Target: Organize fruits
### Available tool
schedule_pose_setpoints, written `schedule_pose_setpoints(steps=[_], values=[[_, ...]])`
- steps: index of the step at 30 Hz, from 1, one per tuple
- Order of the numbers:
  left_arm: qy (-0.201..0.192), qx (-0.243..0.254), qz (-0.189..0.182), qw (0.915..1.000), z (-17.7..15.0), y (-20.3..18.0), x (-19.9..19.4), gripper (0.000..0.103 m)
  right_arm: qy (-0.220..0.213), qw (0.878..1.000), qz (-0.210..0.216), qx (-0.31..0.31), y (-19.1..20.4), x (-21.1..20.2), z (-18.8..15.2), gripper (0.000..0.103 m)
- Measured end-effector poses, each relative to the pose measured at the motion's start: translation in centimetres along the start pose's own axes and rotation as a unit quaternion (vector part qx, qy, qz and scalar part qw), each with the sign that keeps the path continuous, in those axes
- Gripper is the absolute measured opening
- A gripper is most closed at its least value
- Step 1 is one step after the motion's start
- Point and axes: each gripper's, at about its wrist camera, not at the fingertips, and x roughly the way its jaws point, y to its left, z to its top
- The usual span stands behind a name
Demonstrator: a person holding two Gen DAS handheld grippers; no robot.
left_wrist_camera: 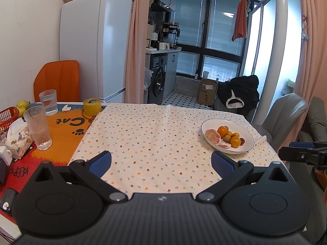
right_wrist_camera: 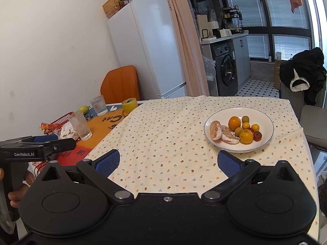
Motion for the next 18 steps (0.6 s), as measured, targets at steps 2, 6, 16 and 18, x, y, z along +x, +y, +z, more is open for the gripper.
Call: schedule_pose_setpoints(steps=[2, 6, 16, 18], values=[[0.000, -0.002, 0.001, 1.0000, 0.00, 0.03, -0.01, 0.103, 0.001, 1.000, 0.001, -0.001, 0.03, 0.05, -0.03, 0.103], [-0.001, 0.000, 0.000, 1.0000, 0.00, -0.05, -0.03, 0.103, -0.001, 1.000, 0.001, -0.003, 0.11, -0.04, -0.05, 0.103], [0.003, 0.002, -0.003, 1.0000, -0.09, -0.09, 0.09, 0.103, -0.006, 1.000, 0.000, -0.004, 0.08, -0.18, 0.04, 0.103], [0.003, 0.000, -0.002, 1.0000, -0.07, -0.03, 0.07, 0.103, -0.004, 1.000, 0.001, -0.003, -0.01, -0.05, 0.02, 0.103]])
